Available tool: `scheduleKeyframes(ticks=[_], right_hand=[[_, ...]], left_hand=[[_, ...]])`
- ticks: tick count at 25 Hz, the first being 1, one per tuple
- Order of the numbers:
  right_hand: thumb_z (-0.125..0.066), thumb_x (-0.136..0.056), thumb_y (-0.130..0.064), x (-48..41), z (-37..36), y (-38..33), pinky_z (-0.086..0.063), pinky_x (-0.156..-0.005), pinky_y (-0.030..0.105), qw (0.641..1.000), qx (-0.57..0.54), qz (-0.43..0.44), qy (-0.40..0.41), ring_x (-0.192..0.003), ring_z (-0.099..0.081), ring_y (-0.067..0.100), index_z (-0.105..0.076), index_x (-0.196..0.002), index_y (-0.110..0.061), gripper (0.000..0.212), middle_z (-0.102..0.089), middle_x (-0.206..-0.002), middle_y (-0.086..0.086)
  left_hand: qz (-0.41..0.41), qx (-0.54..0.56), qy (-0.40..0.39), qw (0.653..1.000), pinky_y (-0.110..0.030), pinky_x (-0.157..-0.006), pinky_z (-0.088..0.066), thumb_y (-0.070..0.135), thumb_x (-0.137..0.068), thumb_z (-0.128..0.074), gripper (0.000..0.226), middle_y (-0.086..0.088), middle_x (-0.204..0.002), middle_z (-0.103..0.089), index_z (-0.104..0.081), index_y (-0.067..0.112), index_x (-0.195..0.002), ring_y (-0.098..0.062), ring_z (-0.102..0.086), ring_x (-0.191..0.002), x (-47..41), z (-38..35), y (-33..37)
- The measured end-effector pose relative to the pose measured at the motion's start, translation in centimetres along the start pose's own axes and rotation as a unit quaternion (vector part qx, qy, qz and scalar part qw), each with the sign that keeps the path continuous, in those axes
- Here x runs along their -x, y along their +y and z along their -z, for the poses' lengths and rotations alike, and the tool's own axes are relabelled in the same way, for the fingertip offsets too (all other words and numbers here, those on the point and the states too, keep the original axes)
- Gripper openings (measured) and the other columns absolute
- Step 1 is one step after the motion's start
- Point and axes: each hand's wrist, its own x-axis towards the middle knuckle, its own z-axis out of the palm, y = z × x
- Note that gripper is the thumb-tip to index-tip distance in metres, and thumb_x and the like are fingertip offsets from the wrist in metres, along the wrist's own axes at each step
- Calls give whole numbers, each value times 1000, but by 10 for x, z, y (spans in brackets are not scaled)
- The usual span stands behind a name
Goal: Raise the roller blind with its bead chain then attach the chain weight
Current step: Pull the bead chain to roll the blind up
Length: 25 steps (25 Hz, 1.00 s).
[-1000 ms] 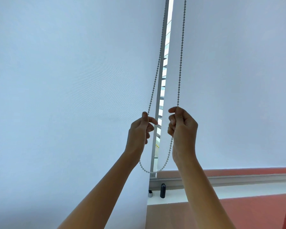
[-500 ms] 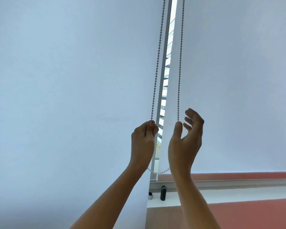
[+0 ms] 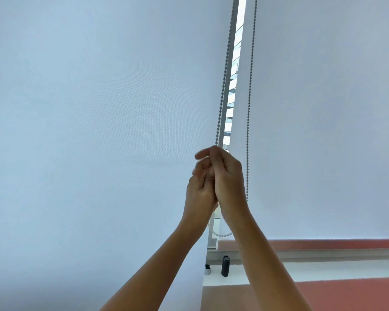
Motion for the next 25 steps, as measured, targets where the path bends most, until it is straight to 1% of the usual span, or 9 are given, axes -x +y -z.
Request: scheduleKeyframes(ticks=[3,5,7,10,14,17,20,23,25], right_hand=[[-37,-102,-16,4,-5,7,-52,-61,25,1000,-9,14,26,-52,-59,15,-54,-69,-12,38,-49,-43,-3],[-35,-100,-9,15,-7,17,-50,-60,22,999,-3,13,34,-50,-57,11,-49,-67,-10,36,-43,-44,-1],[-32,-94,-3,26,-7,26,-47,-60,18,999,-5,7,37,-52,-59,11,-48,-65,-14,34,-41,-46,-2],[-31,-90,-7,29,-6,34,-45,-56,19,999,-1,15,46,-55,-60,13,-46,-62,-24,36,-42,-48,-7],[-30,-93,-4,34,-6,40,-33,-49,14,999,-12,18,49,-47,-45,7,-41,-62,-24,39,-39,-53,-11],[-32,-94,-9,44,-5,44,-35,-49,12,998,-7,16,57,-47,-50,4,-42,-62,-25,38,-40,-52,-13],[-33,-93,-11,58,-4,50,-38,-51,16,998,-2,2,59,-47,-51,4,-43,-61,-27,37,-41,-51,-14],[-33,-94,-13,72,-2,53,-35,-47,12,998,-7,-7,69,-46,-48,2,-45,-62,-24,36,-44,-52,-15],[-34,-94,-16,73,0,50,-40,-49,20,998,5,-11,64,-49,-53,9,-45,-62,-26,36,-44,-52,-14]], left_hand=[[-9,-28,12,1000,-14,-40,-35,8,-93,-44,37,12,-45,-47,-52,24,-61,0,-46,-42,1,3,-3],[-32,-78,14,996,-14,-46,-39,8,-90,-46,39,11,-49,-49,-51,30,-58,1,-52,-48,9,5,-14],[-28,-83,8,996,-15,-49,-39,13,-87,-47,37,12,-51,-50,-50,32,-56,1,-52,-51,19,7,-22],[-28,-76,5,997,-18,-52,-41,21,-86,-44,31,14,-54,-51,-51,28,-56,-1,-50,-56,18,8,-28],[-29,-61,-8,998,-23,-55,-43,28,-88,-43,30,2,-65,-53,-55,6,-71,-8,-53,-62,21,6,-32],[-23,-64,-9,998,-20,-53,-44,29,-90,-45,33,-4,-66,-54,-55,2,-74,-7,-54,-60,29,9,-39],[1,-61,-12,998,-18,-52,-42,35,-95,-46,42,6,-60,-51,-55,1,-73,-5,-52,-57,41,11,-46],[31,-57,-14,998,-20,-54,-43,45,-88,-48,44,8,-60,-51,-56,5,-71,-5,-54,-59,54,11,-51],[34,-63,-18,997,-24,-55,-42,34,-92,-46,41,-7,-62,-50,-55,-2,-75,-8,-52,-61,56,12,-52]])
